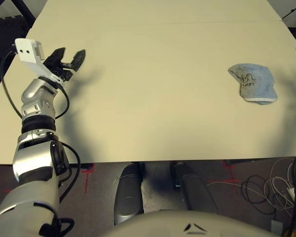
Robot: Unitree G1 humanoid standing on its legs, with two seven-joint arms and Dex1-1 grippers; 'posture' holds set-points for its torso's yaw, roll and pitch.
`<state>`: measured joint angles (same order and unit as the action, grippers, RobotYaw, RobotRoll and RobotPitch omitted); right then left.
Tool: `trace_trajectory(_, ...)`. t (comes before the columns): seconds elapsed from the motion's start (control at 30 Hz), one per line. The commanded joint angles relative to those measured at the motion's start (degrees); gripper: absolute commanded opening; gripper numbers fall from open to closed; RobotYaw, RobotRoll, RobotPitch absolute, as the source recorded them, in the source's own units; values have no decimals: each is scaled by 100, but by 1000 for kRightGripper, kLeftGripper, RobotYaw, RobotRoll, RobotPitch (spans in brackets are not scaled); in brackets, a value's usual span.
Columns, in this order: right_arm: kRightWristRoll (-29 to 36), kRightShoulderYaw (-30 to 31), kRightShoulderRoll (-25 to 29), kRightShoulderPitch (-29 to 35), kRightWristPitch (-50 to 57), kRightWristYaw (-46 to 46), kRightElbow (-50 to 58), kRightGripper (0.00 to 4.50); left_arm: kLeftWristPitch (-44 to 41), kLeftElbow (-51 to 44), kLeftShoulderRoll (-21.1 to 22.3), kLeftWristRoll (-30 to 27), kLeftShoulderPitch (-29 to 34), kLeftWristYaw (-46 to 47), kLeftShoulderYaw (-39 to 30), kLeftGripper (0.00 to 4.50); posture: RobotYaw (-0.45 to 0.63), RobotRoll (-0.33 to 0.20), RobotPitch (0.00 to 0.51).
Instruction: Wipe the water off the table with a rag.
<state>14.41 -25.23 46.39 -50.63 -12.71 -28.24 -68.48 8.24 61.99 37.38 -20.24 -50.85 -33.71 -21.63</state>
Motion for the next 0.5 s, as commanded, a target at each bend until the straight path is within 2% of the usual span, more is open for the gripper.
trace_trajectory(0.03, 110, -148, -10, 165, -164, 87, -112, 4463, 72, 279, 131, 79, -34, 222, -115, 4500, 109, 0, 220)
trace_trajectory(0.5, 220, -311, -101, 338, -223, 246, -113, 4463, 349, 554, 78, 259, 19, 312, -64, 4500, 103, 0, 198)
